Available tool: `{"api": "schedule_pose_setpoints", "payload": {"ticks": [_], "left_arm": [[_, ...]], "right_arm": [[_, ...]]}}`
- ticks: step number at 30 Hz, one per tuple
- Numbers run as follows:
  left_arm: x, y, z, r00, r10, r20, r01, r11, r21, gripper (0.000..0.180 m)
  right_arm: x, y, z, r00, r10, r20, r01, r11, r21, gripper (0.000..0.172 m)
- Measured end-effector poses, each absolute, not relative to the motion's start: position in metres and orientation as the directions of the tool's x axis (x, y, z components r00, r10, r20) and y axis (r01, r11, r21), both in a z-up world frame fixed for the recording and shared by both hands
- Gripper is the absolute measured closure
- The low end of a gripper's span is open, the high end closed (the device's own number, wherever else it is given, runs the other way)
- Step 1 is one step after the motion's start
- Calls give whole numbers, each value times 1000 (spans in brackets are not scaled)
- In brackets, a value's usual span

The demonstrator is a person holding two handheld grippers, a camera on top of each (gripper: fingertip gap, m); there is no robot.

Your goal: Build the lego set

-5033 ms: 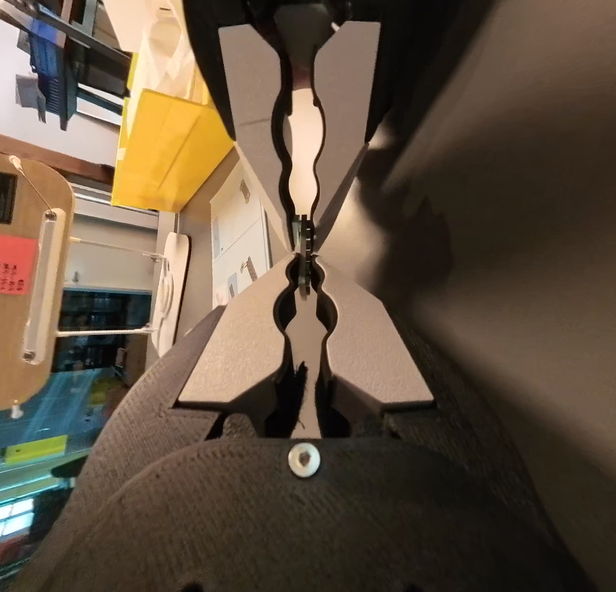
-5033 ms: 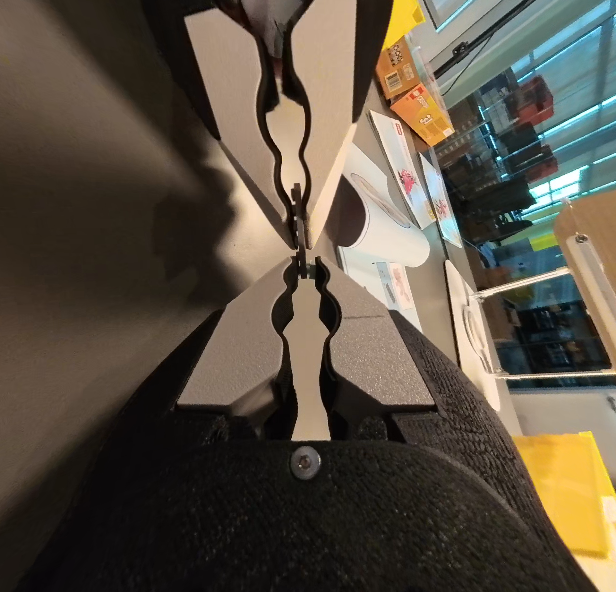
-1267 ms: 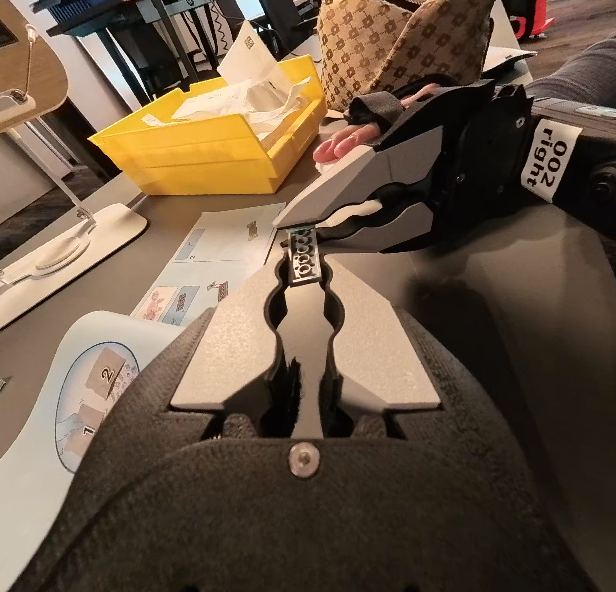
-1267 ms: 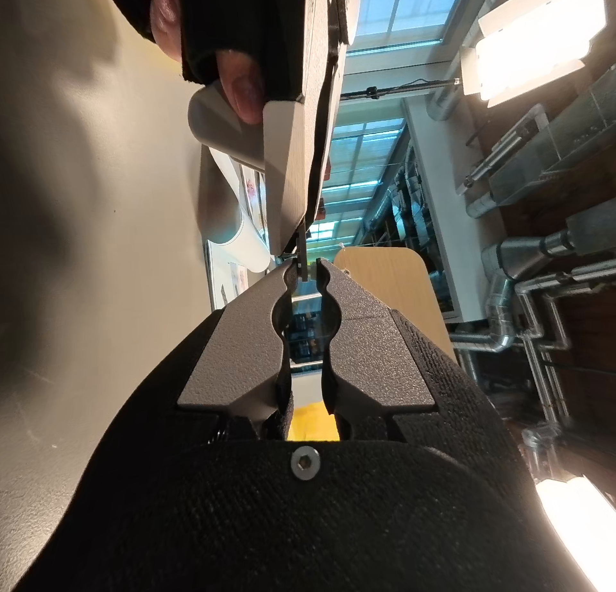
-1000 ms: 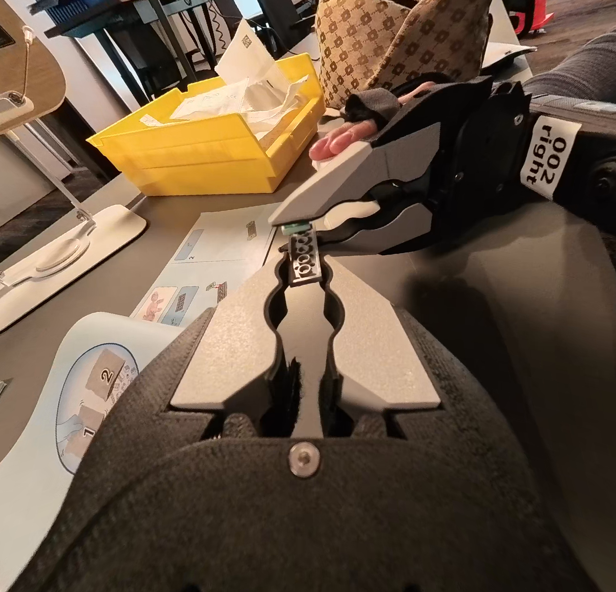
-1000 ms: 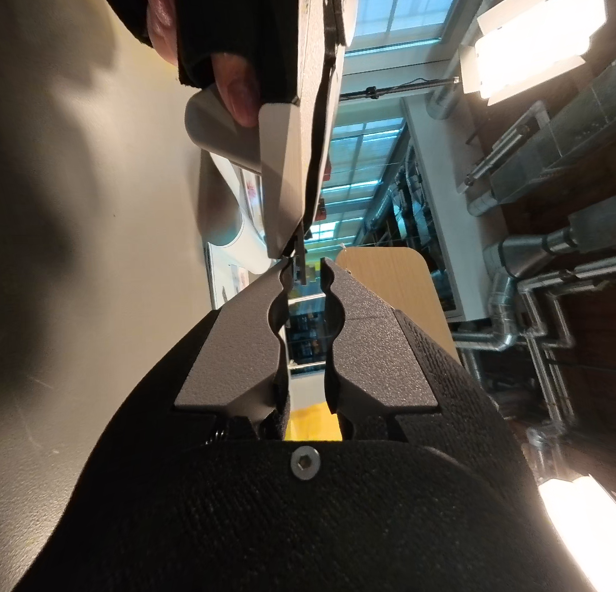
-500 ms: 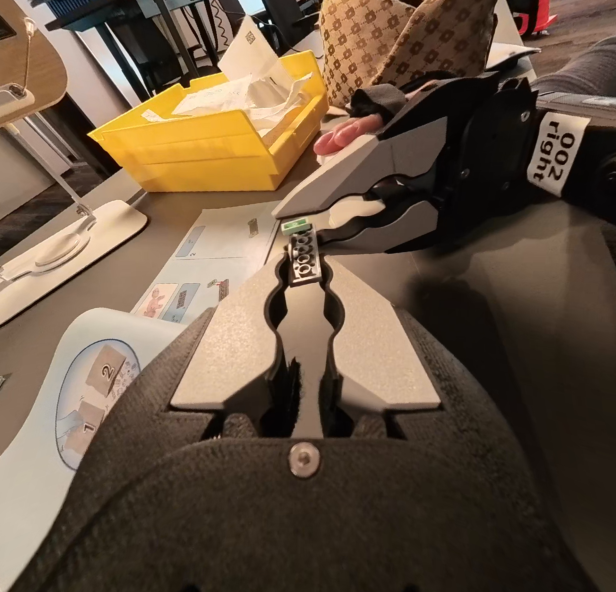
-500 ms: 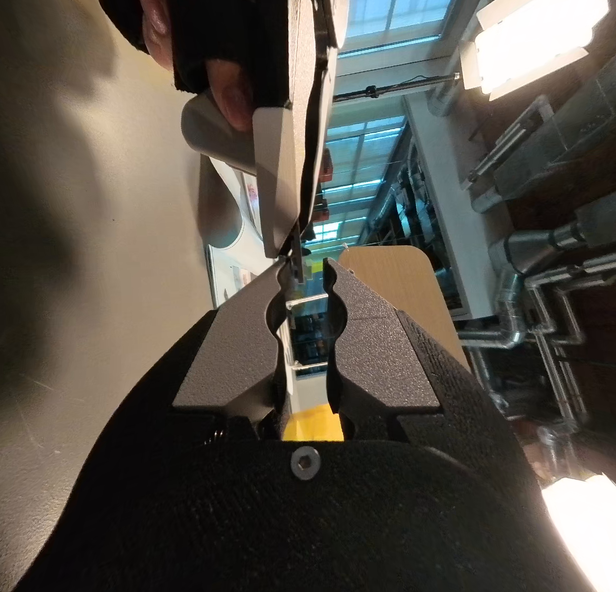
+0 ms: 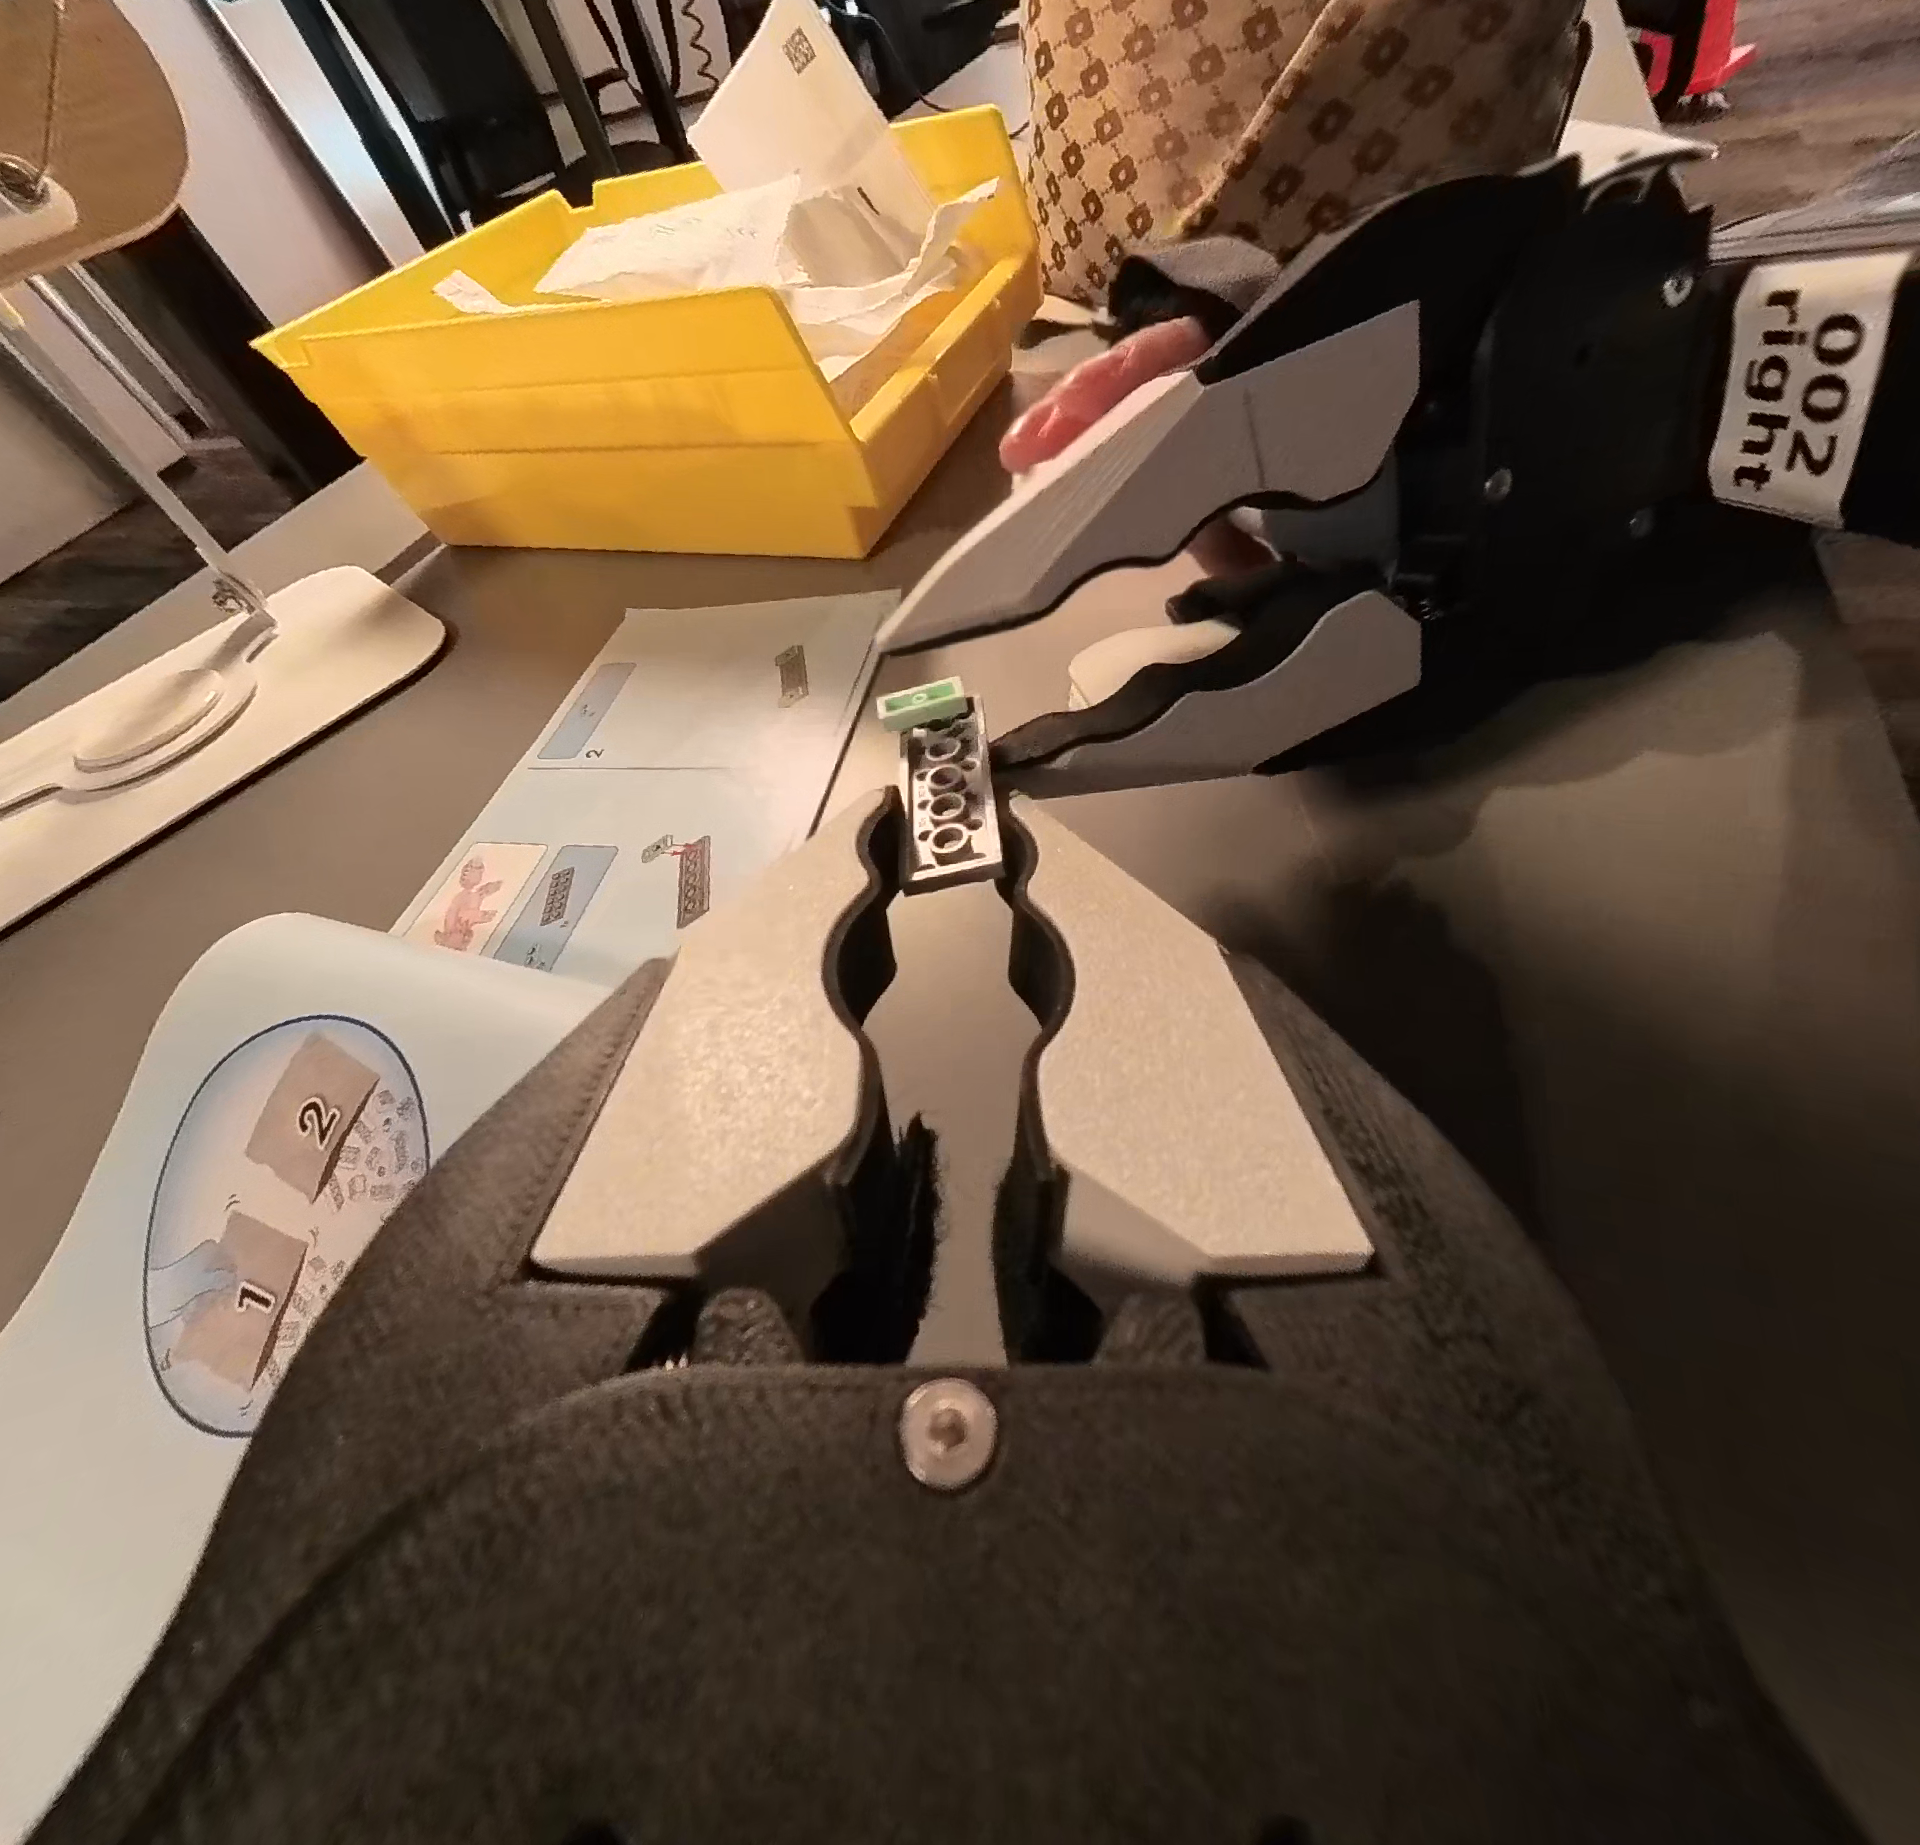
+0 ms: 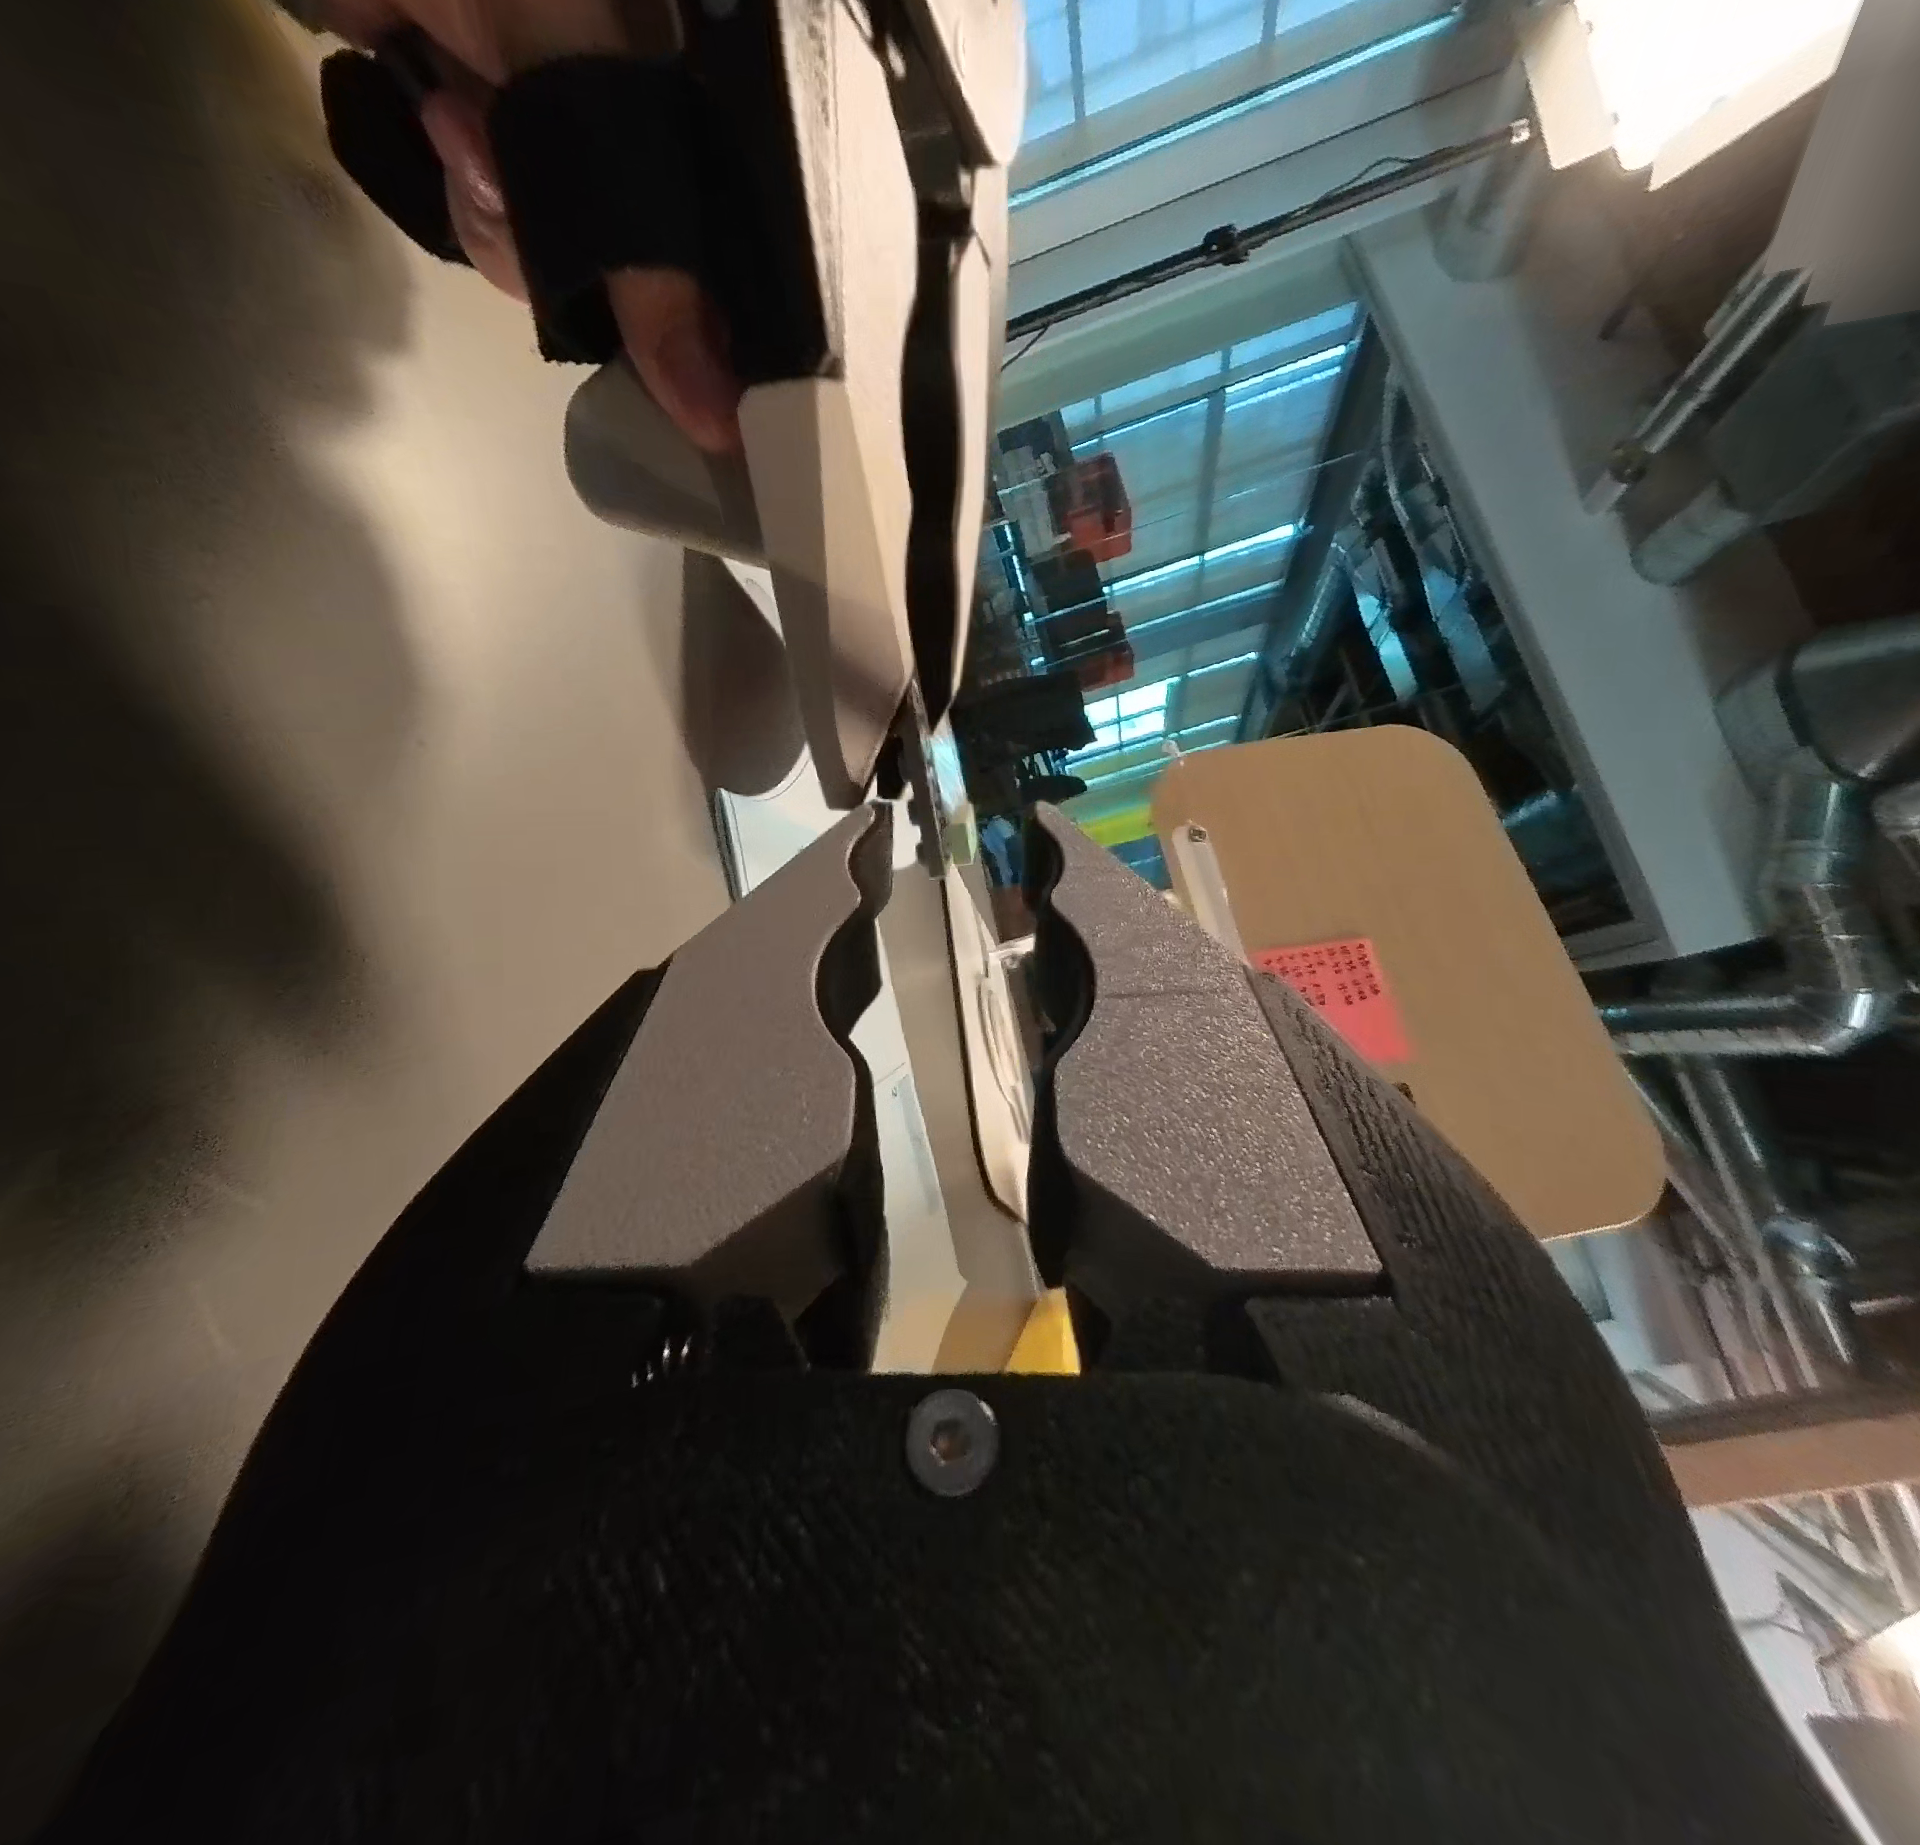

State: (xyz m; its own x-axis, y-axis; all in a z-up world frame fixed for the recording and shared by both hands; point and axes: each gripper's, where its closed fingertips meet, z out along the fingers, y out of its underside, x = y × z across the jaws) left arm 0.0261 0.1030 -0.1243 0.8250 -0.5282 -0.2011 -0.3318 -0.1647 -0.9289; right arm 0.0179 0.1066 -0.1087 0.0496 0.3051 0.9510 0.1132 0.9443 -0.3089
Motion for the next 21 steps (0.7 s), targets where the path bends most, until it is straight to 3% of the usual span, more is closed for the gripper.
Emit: {"api": "schedule_pose_setpoints", "payload": {"ticks": [21], "left_arm": [[22, 105, -127, 841, -500, -206, -339, -192, -921, 165]], "right_arm": [[13, 115, -121, 7, 310, 951, 185, 934, -306, 164]]}}
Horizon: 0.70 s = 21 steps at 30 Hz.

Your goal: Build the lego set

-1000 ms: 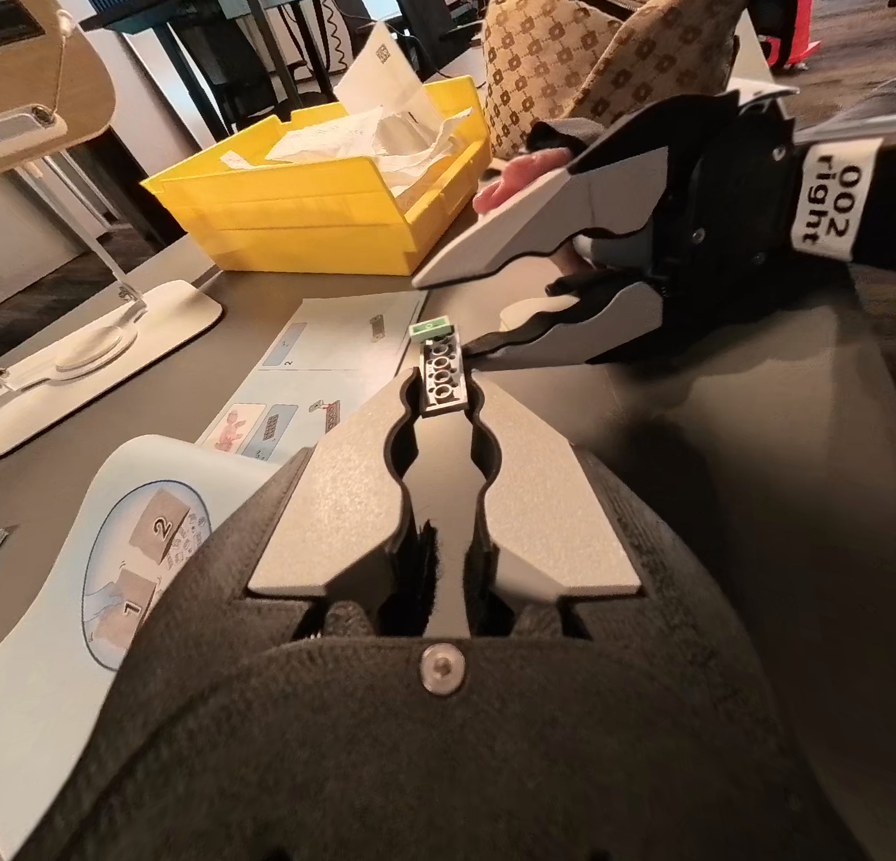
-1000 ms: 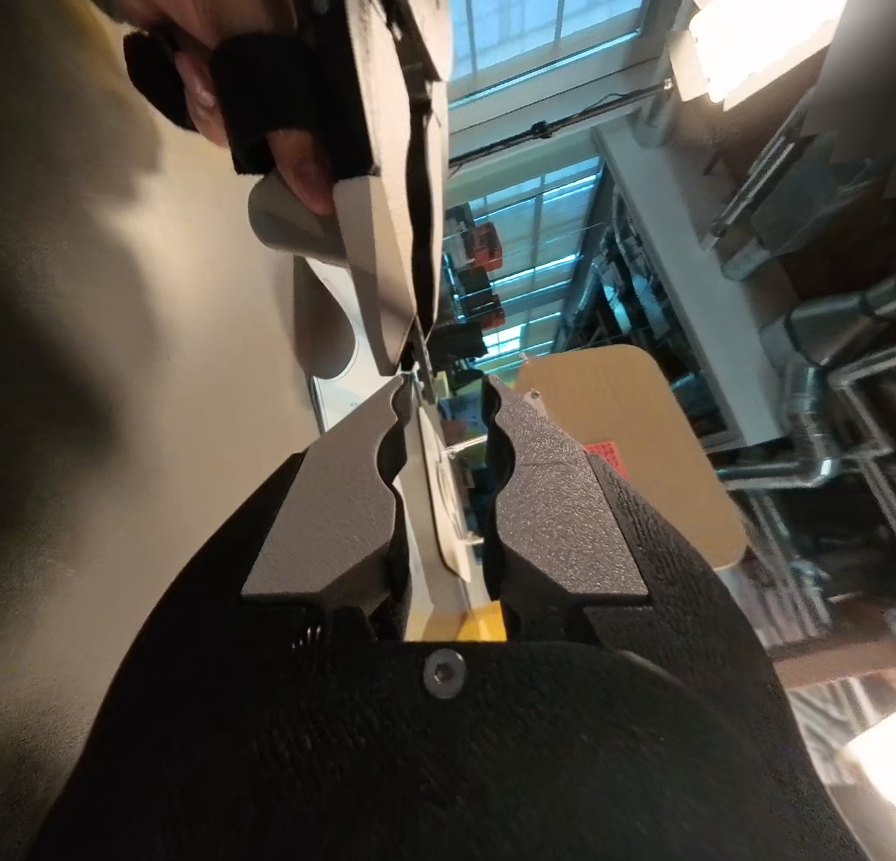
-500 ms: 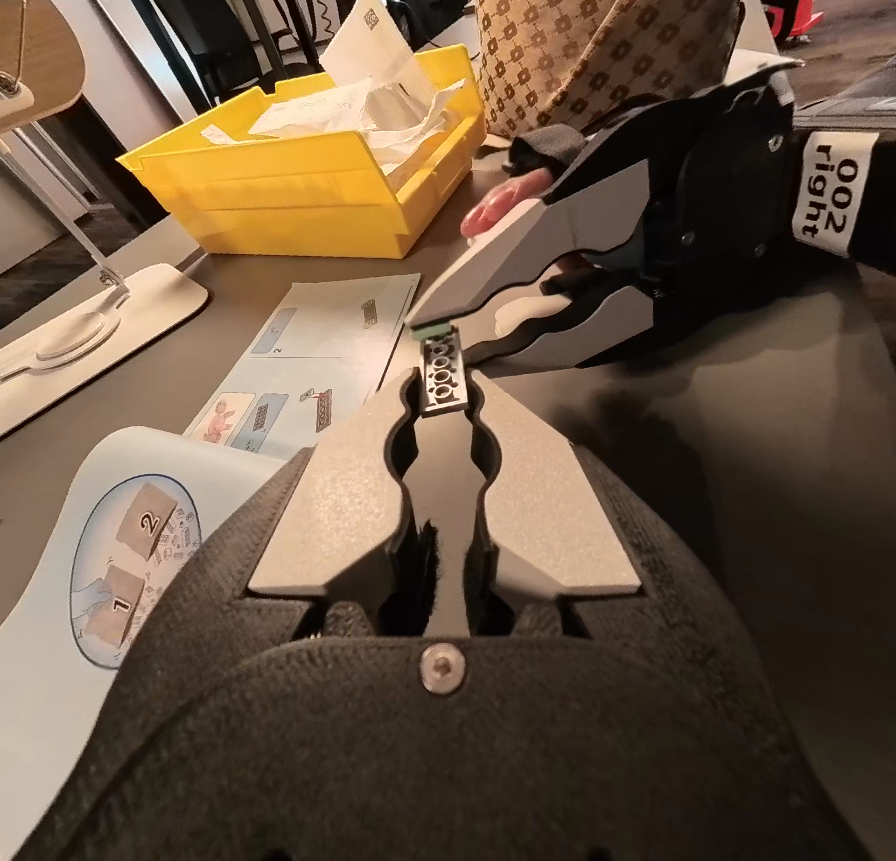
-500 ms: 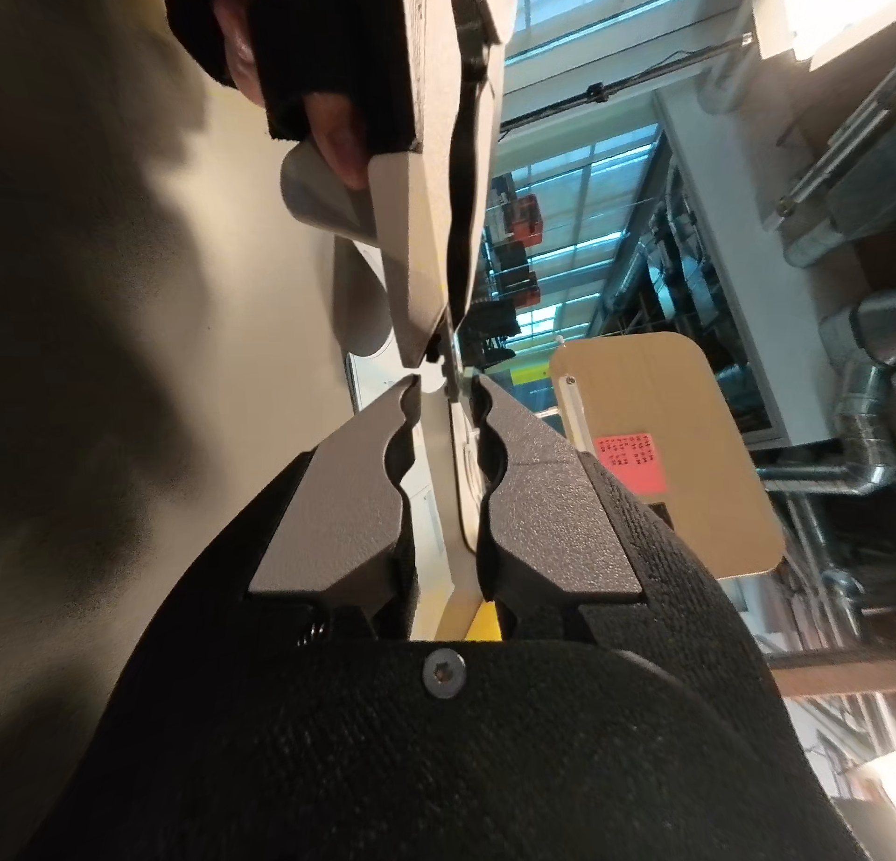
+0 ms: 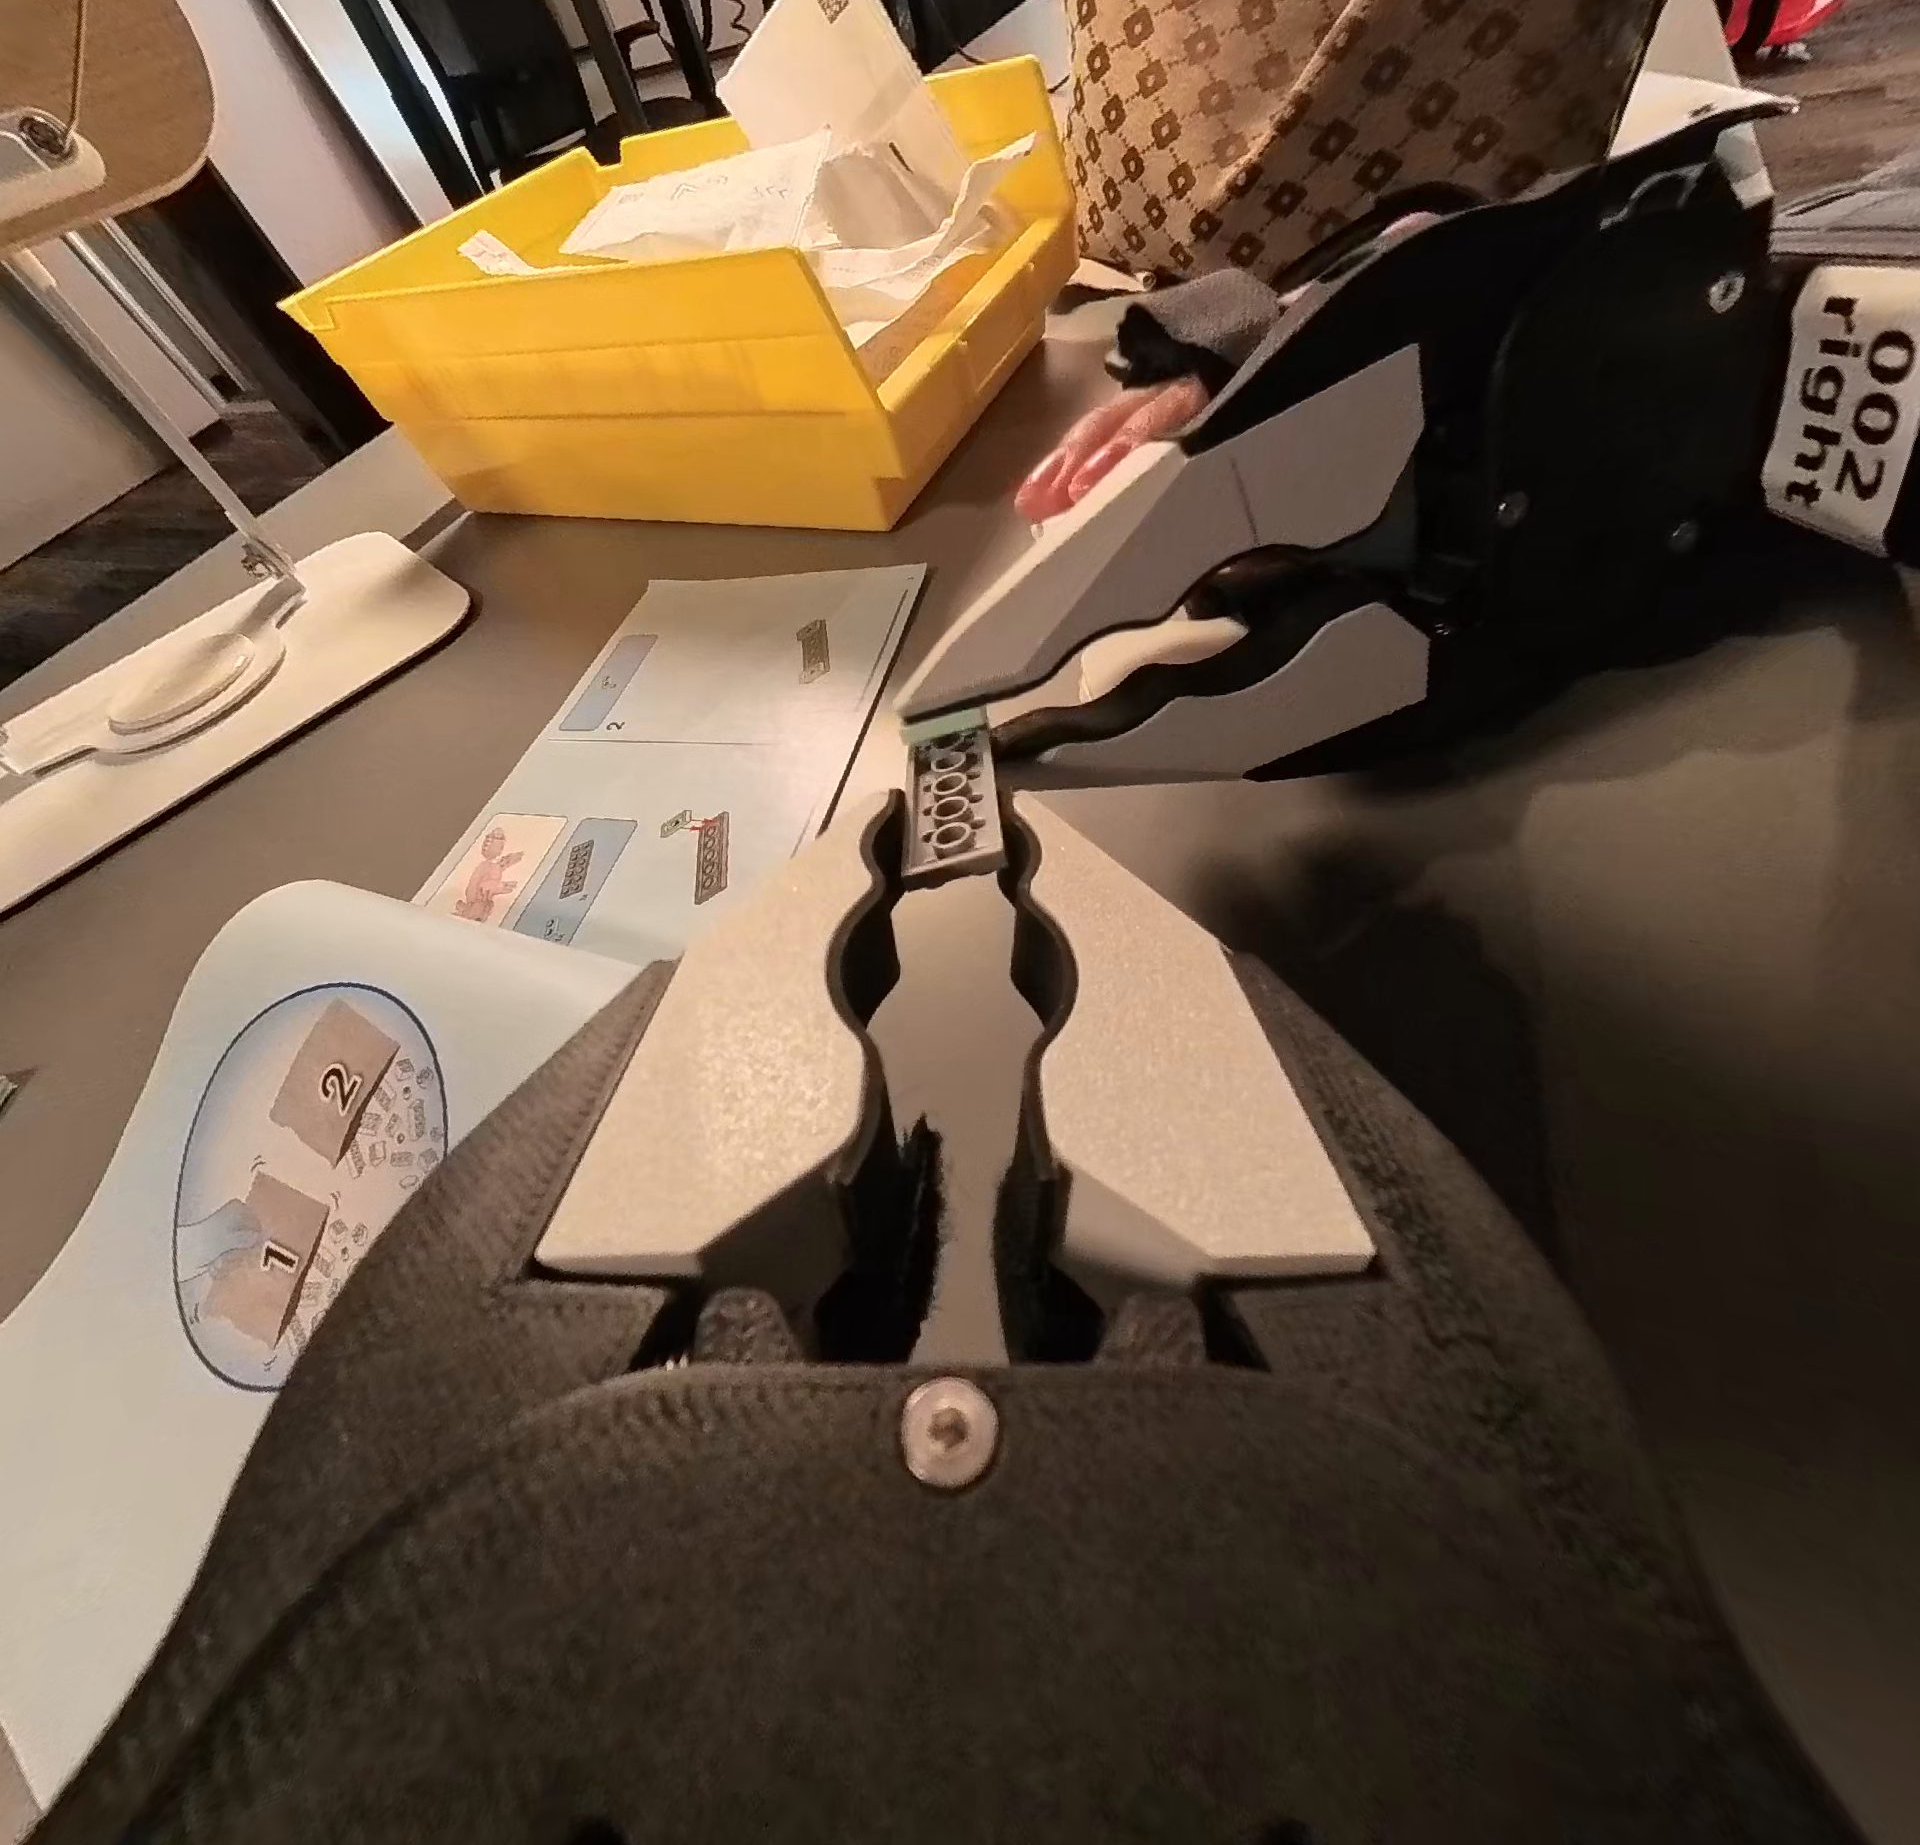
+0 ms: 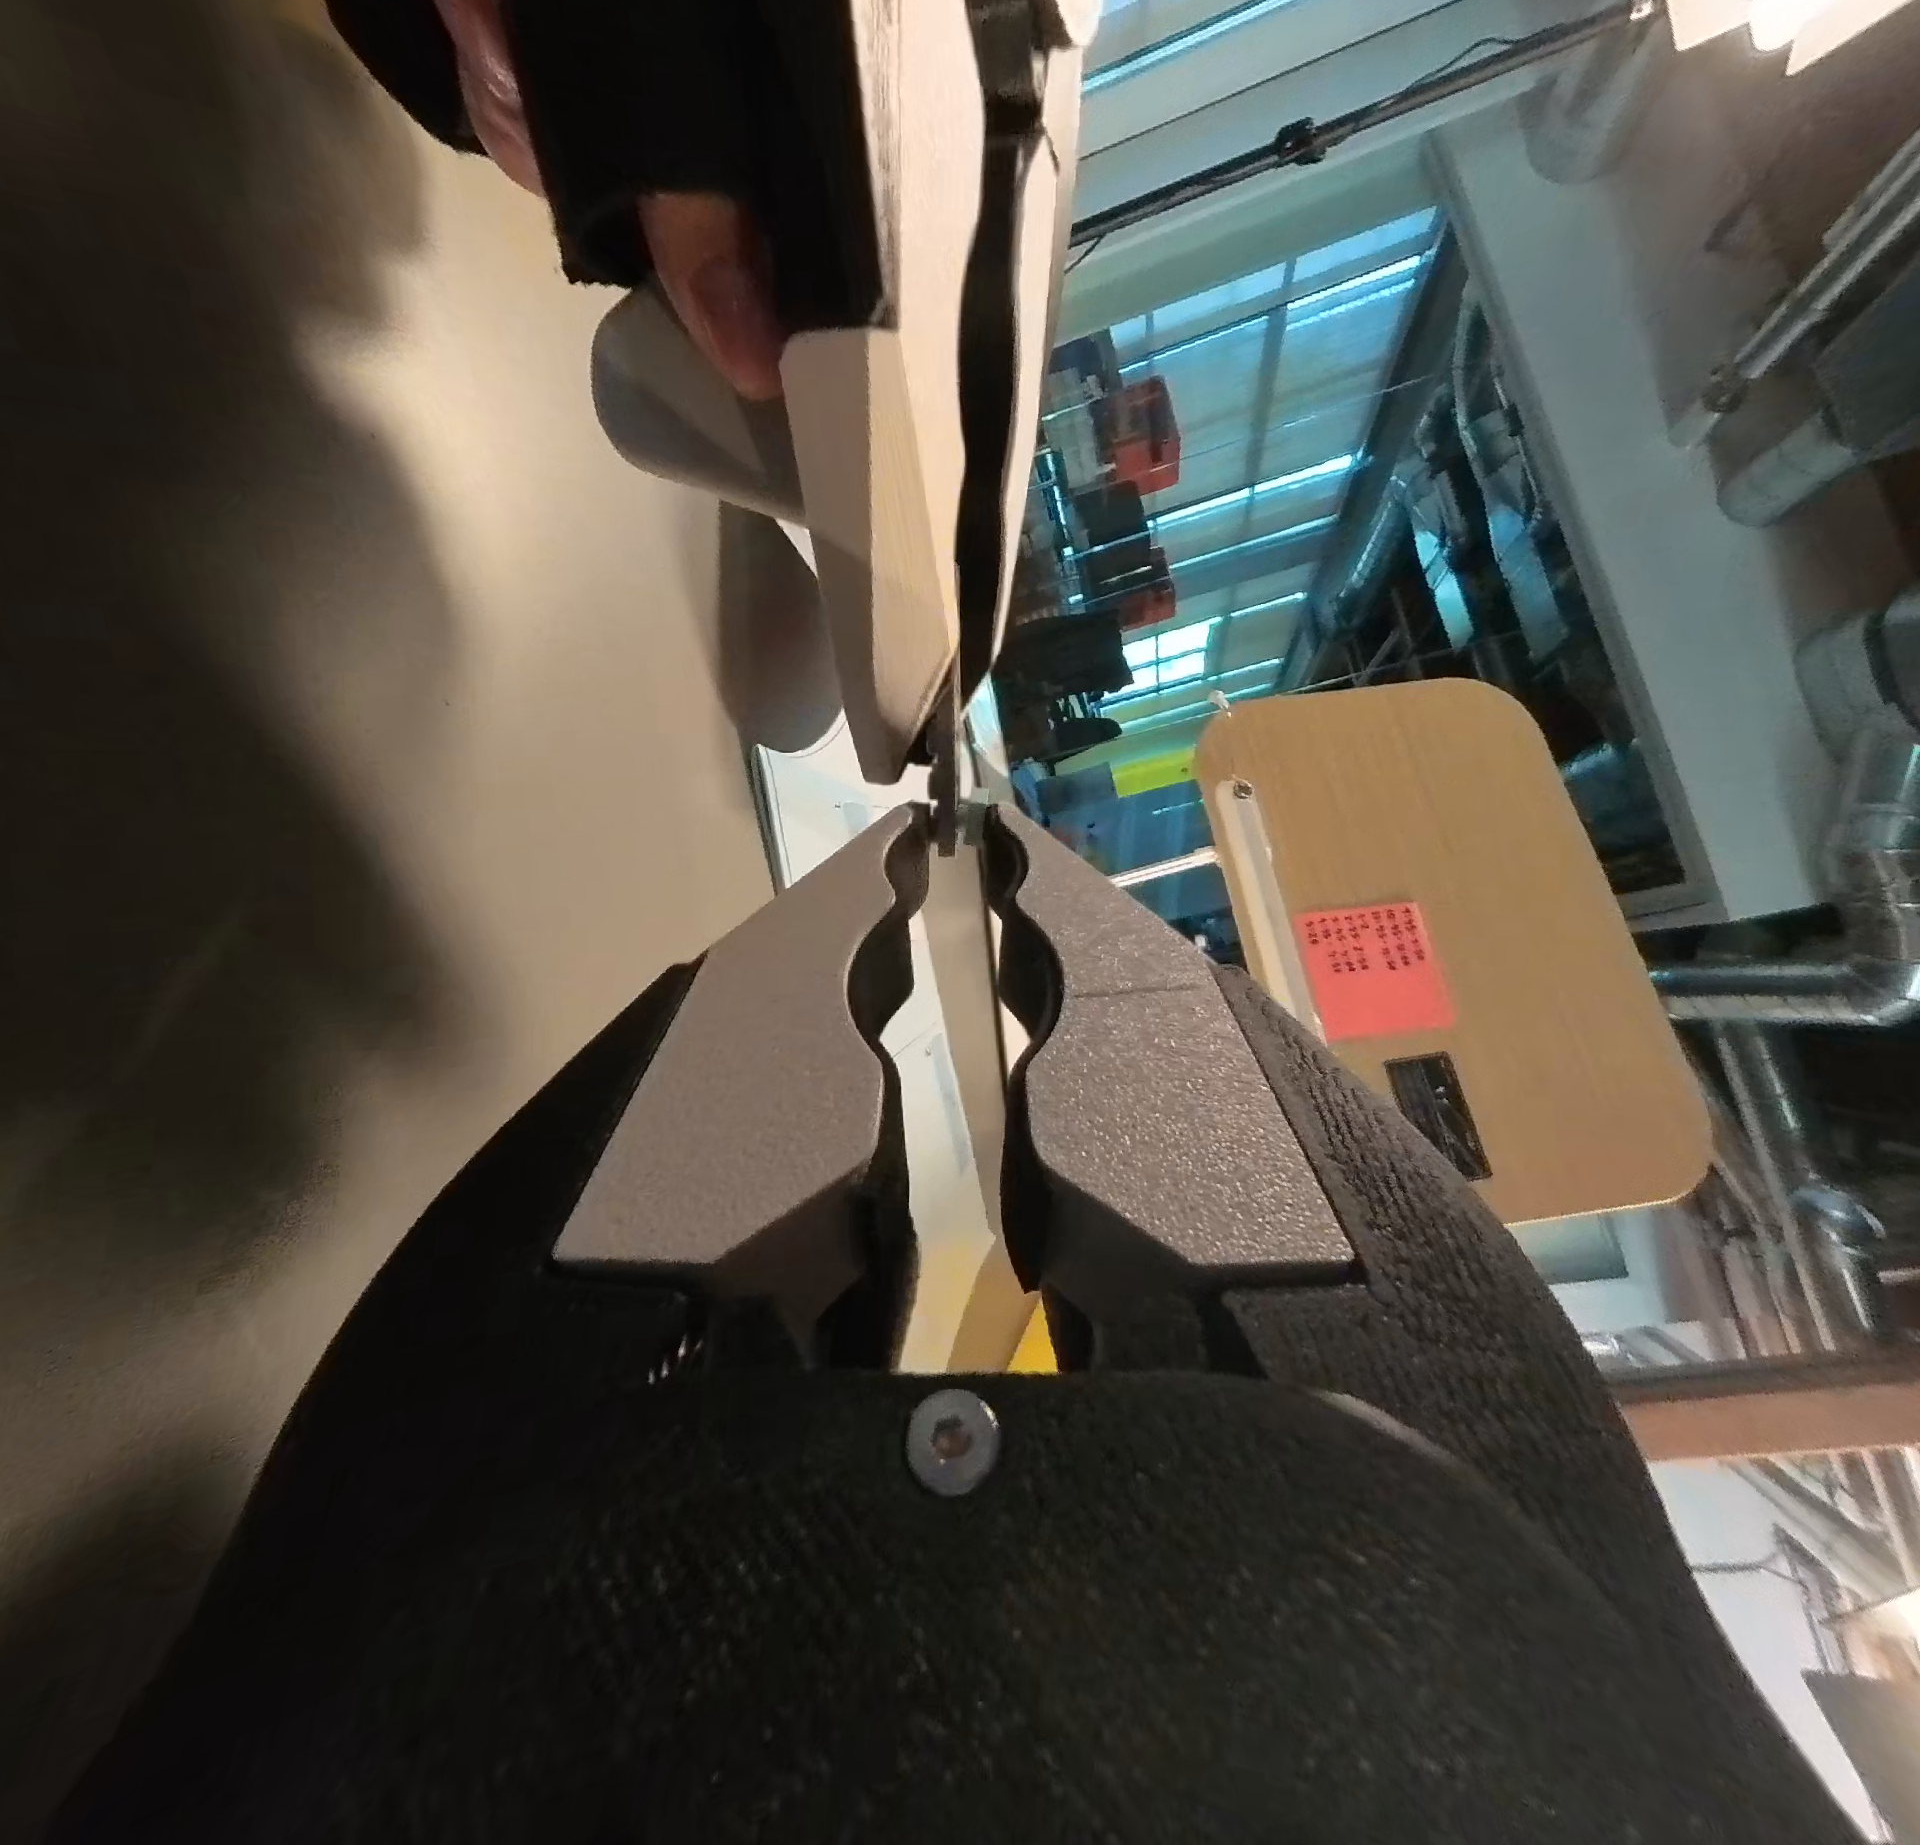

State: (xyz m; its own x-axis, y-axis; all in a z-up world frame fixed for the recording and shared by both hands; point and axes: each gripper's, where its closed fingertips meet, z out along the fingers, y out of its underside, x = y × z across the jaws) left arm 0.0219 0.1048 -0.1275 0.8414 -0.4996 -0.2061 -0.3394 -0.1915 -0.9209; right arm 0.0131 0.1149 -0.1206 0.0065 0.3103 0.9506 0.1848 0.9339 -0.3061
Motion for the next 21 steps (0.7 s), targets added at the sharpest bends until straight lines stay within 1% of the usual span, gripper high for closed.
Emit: {"api": "schedule_pose_setpoints", "payload": {"ticks": [3, 8, 11, 13, 14, 15, 16, 17, 19, 21], "left_arm": [[21, 105, -128, 843, -502, -196, -332, -196, -923, 165], [22, 104, -127, 839, -508, -193, -330, -195, -924, 166], [21, 104, -133, 825, -521, -218, -372, -210, -904, 166], [20, 103, -142, 797, -544, -263, -440, -224, -870, 165], [20, 103, -143, 777, -549, -309, -486, -209, -849, 161], [20, 102, -144, 751, -547, -370, -540, -186, -821, 149], [20, 101, -144, 715, -542, -441, -601, -155, -784, 144], [21, 100, -144, 672, -533, -513, -660, -118, -742, 144], [21, 98, -142, 583, -497, -642, -757, -48, -651, 150], [19, 98, -142, 511, -457, -728, -823, -18, -567, 167]], "right_arm": [[12, 115, -123, -8, 305, 952, 195, 935, -297, 164], [13, 115, -122, -21, 336, 941, 206, 923, -325, 165], [12, 117, -126, -47, 357, 933, 222, 914, -339, 165], [12, 118, -131, -72, 378, 923, 227, 907, -354, 165], [11, 118, -134, -85, 388, 918, 228, 904, -361, 166], [10, 117, -136, -100, 400, 911, 229, 900, -371, 166], [10, 117, -139, -113, 419, 901, 232, 893, -387, 165], [10, 117, -140, -122, 436, 892, 233, 886, -401, 165], [10, 118, -142, -136, 465, 875, 239, 872, -427, 166], [10, 118, -143, -147, 481, 864, 240, 865, -440, 166]]}}
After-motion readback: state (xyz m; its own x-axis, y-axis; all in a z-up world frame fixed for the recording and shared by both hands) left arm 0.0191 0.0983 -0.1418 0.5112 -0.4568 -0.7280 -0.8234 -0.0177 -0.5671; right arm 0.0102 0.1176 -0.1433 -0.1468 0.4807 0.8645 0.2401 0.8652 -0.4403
